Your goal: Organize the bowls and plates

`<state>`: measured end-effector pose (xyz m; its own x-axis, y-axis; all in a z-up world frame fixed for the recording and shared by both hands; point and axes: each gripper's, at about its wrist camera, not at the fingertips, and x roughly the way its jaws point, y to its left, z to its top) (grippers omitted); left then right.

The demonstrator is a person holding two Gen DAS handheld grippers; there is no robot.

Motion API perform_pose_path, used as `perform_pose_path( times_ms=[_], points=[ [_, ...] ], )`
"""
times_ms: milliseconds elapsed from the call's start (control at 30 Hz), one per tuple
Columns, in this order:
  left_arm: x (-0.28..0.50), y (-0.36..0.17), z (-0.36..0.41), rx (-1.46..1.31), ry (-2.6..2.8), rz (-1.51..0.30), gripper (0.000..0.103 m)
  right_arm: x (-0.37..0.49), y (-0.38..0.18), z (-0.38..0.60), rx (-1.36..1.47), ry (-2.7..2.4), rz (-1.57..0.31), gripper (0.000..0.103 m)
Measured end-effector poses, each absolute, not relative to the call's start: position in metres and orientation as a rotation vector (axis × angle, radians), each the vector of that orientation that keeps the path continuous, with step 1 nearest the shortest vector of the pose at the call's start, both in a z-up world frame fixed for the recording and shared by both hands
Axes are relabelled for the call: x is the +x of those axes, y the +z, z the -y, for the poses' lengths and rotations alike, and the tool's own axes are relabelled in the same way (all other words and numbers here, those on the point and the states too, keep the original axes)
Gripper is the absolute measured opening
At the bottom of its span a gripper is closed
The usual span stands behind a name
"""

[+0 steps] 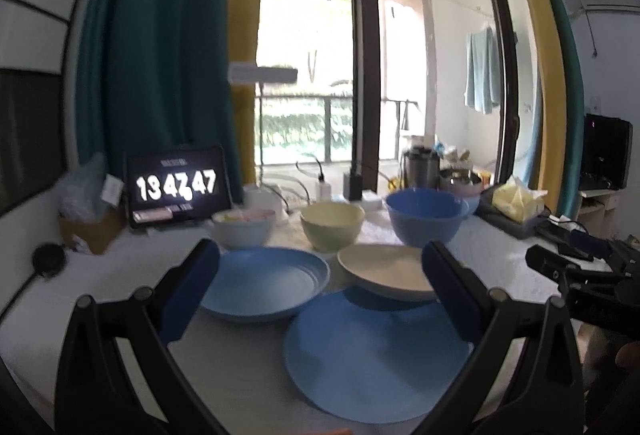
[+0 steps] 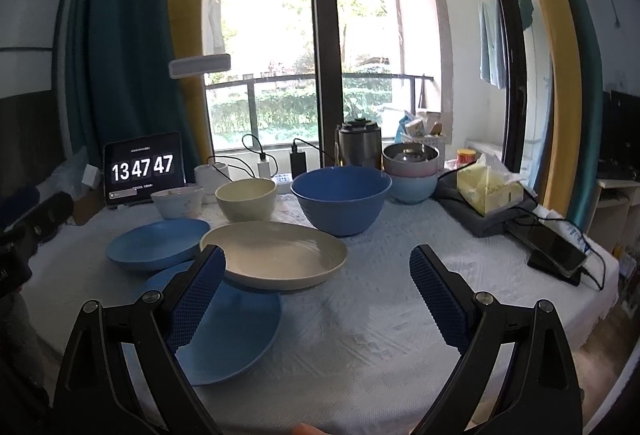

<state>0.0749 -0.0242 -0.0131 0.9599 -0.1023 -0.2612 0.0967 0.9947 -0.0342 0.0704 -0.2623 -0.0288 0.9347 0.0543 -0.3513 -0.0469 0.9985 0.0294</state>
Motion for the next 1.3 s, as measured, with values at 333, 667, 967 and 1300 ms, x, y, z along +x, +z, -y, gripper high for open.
perform_pose_path(
  times_ms=[333, 667, 967, 1300],
  points=[
    [0.134, -0.039, 0.043, -0.054, -0.137, -0.421, 0.101, 0.121, -0.056, 0.273, 0.084, 0.093, -0.473, 0.080],
    [0.180, -0.061, 0.058, -0.082, -0.174, -0.557, 0.070, 0.164, -0.082, 0.282, 0.195, 0.140, -0.596, 0.063],
    [0.210, -0.078, 0.069, -0.110, -0.189, -0.667, 0.056, 0.184, -0.096, 0.290, 0.259, 0.146, -0.655, 0.057],
    [0.222, -0.084, 0.073, -0.127, -0.212, -0.741, 0.055, 0.198, -0.101, 0.291, 0.339, 0.176, -0.701, 0.036]
  ],
)
